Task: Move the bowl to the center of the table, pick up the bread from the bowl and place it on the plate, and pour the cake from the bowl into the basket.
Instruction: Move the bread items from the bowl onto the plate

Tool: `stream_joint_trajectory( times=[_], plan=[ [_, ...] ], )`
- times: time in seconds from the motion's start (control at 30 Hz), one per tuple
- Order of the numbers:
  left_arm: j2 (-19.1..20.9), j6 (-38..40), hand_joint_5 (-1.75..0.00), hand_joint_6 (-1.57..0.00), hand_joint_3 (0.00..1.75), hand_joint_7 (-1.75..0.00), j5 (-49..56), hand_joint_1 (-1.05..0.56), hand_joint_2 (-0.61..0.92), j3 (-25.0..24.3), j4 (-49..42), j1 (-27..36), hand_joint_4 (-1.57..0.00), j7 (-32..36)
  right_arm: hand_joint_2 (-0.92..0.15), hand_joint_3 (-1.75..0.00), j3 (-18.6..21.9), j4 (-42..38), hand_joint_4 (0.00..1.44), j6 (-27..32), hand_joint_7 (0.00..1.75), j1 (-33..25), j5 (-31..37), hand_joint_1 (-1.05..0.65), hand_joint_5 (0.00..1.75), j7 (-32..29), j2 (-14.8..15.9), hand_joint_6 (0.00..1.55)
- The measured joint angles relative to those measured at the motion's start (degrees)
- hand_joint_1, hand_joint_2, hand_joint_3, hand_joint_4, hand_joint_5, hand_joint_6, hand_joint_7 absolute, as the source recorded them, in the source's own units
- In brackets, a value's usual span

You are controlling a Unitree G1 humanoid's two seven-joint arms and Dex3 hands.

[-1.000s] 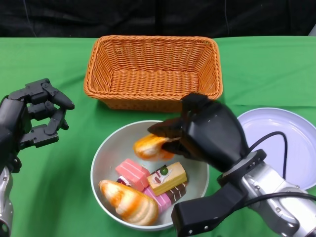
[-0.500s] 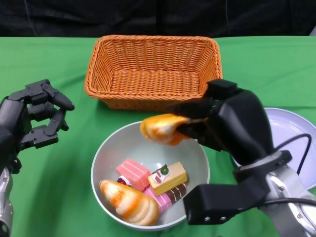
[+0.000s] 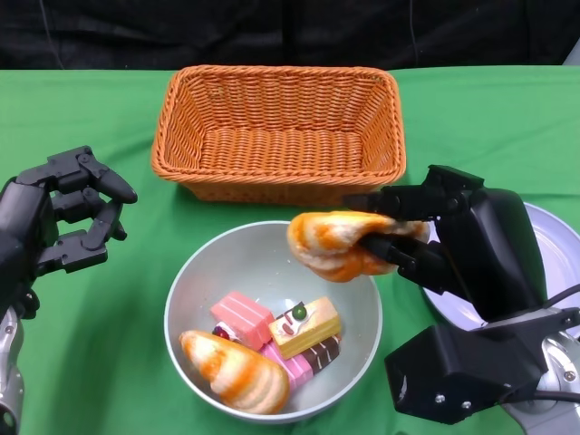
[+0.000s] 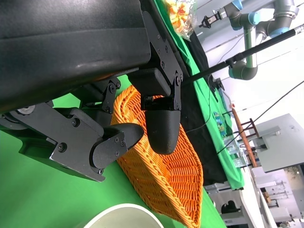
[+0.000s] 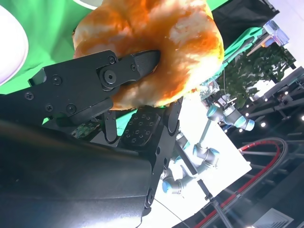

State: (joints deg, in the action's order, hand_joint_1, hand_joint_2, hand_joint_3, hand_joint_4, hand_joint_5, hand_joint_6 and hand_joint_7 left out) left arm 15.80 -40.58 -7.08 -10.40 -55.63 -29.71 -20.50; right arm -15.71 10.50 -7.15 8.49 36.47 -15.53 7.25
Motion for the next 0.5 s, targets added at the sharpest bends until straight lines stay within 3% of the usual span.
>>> stream_joint_trajectory(
  times=[0.07, 0.17, 0.3, 0.4, 0.5],
  plan=[
    [-0.16, -0.03, -1.62, -0.76, 0.93, -1.29, 0.04, -0.05, 0.65, 0.25, -0.02, -0.22, -0.72, -0.01, -0.92, -0.04, 2.60, 3.67, 0.71, 2.12, 0.10, -2.61, -3.15, -0.19, 1.64, 2.12, -0.72, 1.19],
    [0.37, 0.01, -1.62, -0.75, 0.93, -1.30, 0.11, -0.05, 0.65, 0.21, -0.38, -0.12, -0.72, 0.02, -0.92, -0.06, 10.98, 10.93, 0.68, 9.38, 0.12, -8.70, -10.37, -0.21, 1.70, 6.22, -1.01, 1.17],
    [0.30, 0.04, -1.63, -0.74, 0.93, -1.31, 0.34, -0.04, 0.66, 0.39, -0.40, -0.22, -0.71, 0.01, -0.92, -0.05, 15.79, 14.34, 0.70, 15.33, 0.15, -11.93, -13.17, -0.22, 1.74, 9.25, -0.95, 1.18],
    [0.27, 0.03, -1.63, -0.75, 0.92, -1.31, 0.33, -0.04, 0.66, 0.33, -0.56, -0.23, -0.72, 0.00, -0.92, -0.04, 19.15, 15.04, 0.74, 17.02, 0.17, -12.96, -14.55, -0.20, 1.63, 10.12, -0.46, 1.16],
    [0.41, 0.03, -1.62, -0.75, 0.91, -1.31, 0.34, -0.04, 0.66, 0.28, -0.91, -0.22, -0.72, 0.00, -0.92, -0.08, 22.26, 14.52, 0.77, 17.53, 0.20, -13.35, -16.69, -0.16, 1.40, 10.61, -0.10, 1.12]
  ],
)
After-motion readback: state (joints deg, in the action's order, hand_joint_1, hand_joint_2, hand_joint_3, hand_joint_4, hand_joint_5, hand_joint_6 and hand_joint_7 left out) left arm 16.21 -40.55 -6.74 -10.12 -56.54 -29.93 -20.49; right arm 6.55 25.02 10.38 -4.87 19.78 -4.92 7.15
